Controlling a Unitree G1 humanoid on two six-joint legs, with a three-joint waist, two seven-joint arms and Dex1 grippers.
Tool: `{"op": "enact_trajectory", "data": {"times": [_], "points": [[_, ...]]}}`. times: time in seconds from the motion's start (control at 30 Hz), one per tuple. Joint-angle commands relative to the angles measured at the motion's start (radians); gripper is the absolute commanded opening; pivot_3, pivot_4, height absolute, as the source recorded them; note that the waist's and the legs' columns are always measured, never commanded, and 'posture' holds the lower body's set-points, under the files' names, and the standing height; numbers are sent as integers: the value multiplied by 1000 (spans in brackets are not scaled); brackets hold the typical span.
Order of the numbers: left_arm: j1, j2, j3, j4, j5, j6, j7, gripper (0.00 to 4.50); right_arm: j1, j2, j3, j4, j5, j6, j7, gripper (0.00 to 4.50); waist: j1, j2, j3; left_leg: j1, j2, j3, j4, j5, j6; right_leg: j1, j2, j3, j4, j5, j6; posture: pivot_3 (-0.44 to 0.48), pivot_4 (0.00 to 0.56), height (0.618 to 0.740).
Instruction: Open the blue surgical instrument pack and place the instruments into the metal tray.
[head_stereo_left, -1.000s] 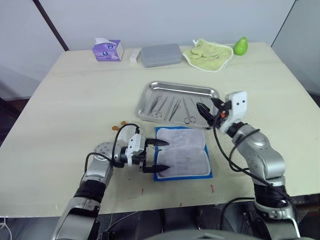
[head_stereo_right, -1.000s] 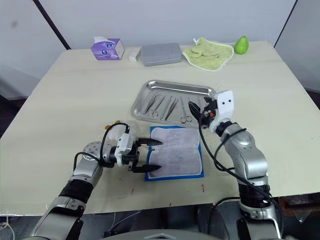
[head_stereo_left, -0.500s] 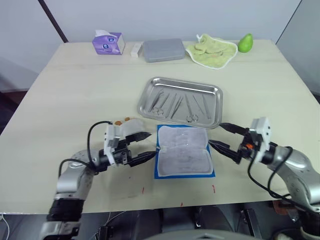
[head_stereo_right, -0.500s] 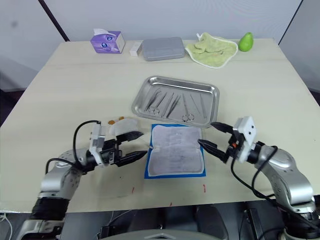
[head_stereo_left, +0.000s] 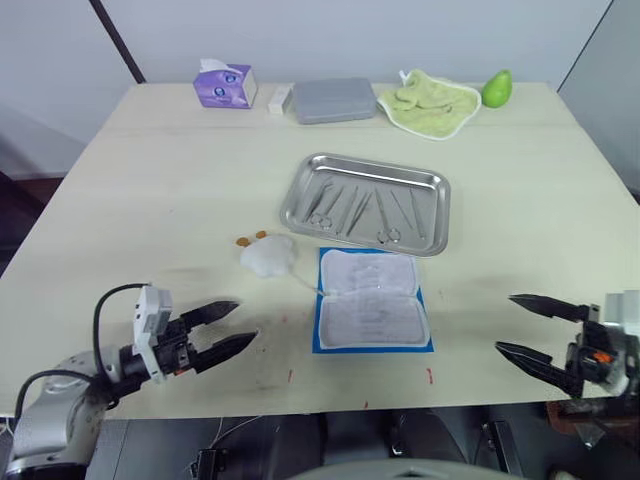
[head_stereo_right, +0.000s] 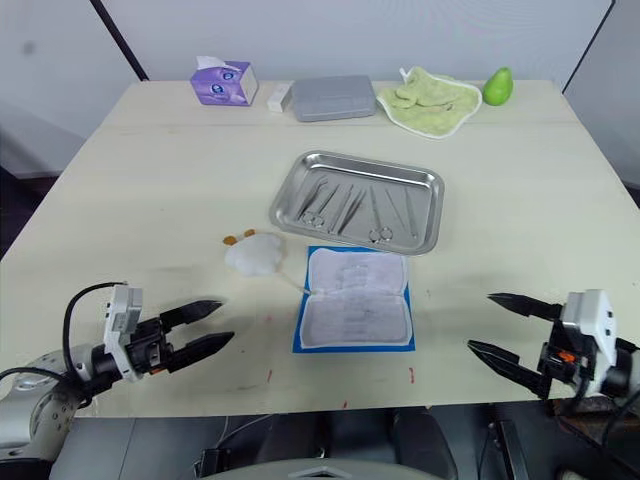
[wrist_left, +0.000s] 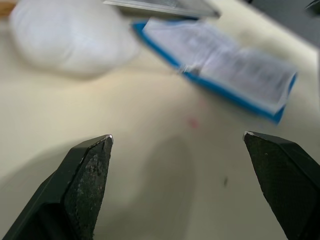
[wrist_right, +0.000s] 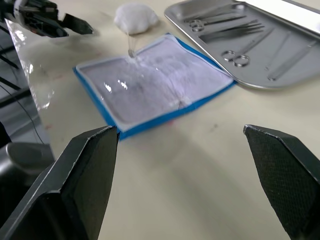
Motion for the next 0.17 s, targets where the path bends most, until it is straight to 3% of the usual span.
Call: {"op": "enact_trajectory", "data": {"times": [0.03,0.17], "points": [[29,10,64,19,11,-19,24,4500,46,15,-63,1,3,-49,21,4390,-1,0,0,0,0,0,0,0,0,0,0,0,0,0,0,0,150,740],[30,4,71,8,11,-10,52,4500,65,23,-67,8,4,-67,14,4390,-2,0,0,1,0,1,0,0,0,0,0,0,1,0,0,0,150,740]]}}
